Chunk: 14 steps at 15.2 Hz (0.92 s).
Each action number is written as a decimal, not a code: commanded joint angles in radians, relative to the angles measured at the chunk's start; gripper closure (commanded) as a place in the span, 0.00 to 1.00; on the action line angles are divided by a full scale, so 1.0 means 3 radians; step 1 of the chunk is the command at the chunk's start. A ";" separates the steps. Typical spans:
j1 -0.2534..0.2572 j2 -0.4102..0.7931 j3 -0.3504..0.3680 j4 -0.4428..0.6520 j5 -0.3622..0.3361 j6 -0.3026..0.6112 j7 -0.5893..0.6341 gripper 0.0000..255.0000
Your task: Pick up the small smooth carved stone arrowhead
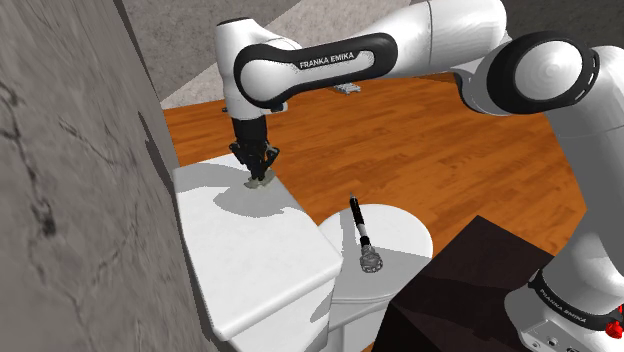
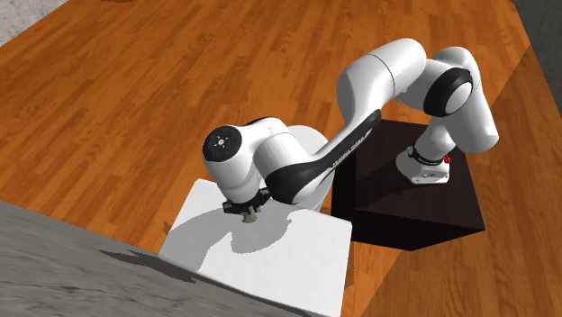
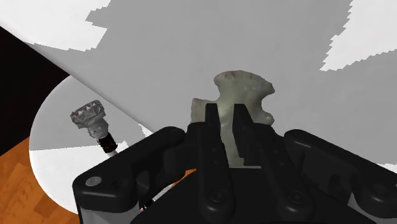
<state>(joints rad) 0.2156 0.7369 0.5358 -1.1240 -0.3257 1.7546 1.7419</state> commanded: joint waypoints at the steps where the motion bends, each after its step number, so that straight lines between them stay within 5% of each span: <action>1: 0.0000 0.0000 0.0000 0.0000 0.0000 0.0000 0.0000 1.00; 2: 0.0000 0.0000 0.0000 0.0000 0.0000 0.0000 0.0000 0.00; 4: 0.0076 -0.0037 -0.0174 0.0121 -0.0019 -0.0077 0.0630 0.00; 14: 0.0029 -0.0004 -0.0192 -0.0175 -0.0044 0.0237 0.0671 0.00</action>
<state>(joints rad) 0.2241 0.7352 0.4784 -1.1746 -0.3385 1.8229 1.9422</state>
